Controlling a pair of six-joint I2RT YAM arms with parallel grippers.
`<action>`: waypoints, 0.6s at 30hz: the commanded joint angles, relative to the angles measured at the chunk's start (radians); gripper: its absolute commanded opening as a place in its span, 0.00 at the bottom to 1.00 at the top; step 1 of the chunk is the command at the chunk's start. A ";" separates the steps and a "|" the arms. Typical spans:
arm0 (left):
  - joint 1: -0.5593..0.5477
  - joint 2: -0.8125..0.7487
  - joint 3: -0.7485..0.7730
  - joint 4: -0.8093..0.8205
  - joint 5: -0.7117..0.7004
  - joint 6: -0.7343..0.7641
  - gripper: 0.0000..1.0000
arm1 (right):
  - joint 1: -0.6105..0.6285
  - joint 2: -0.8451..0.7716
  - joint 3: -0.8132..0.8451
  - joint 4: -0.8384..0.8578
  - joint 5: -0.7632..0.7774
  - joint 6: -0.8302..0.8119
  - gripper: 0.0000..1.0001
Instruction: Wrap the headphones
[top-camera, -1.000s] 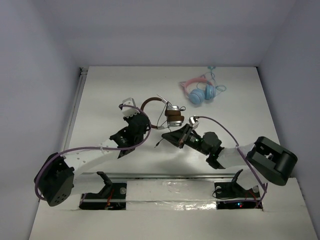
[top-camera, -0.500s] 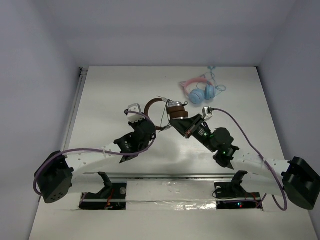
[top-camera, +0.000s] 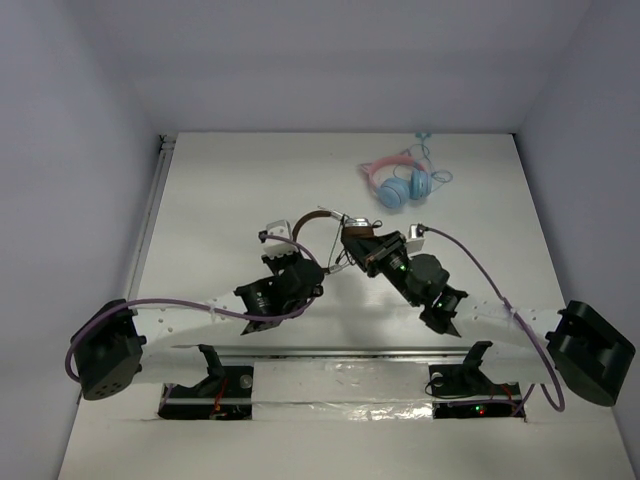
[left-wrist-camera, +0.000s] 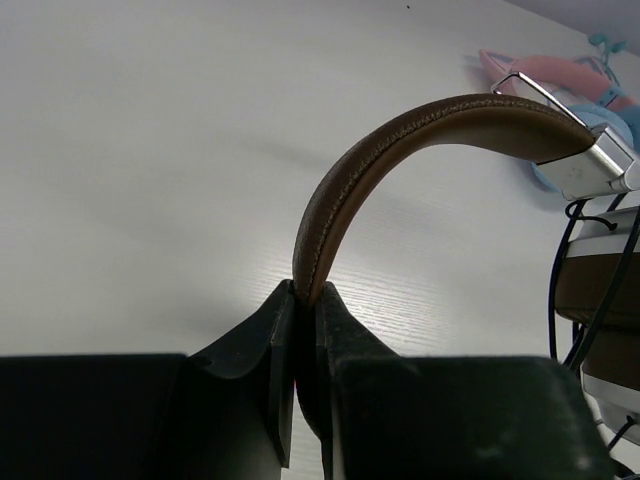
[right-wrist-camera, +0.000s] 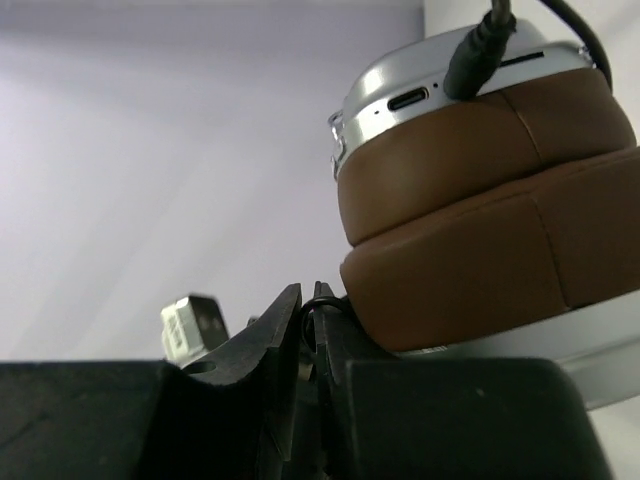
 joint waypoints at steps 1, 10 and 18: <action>-0.047 -0.002 0.021 -0.050 -0.015 -0.002 0.00 | -0.003 0.032 0.004 0.109 0.158 0.059 0.16; -0.068 0.062 0.045 -0.115 -0.003 -0.016 0.00 | -0.003 0.161 0.102 0.109 0.176 0.098 0.30; -0.068 0.041 0.057 -0.153 0.056 -0.017 0.00 | -0.023 0.150 0.158 -0.036 0.234 0.008 0.40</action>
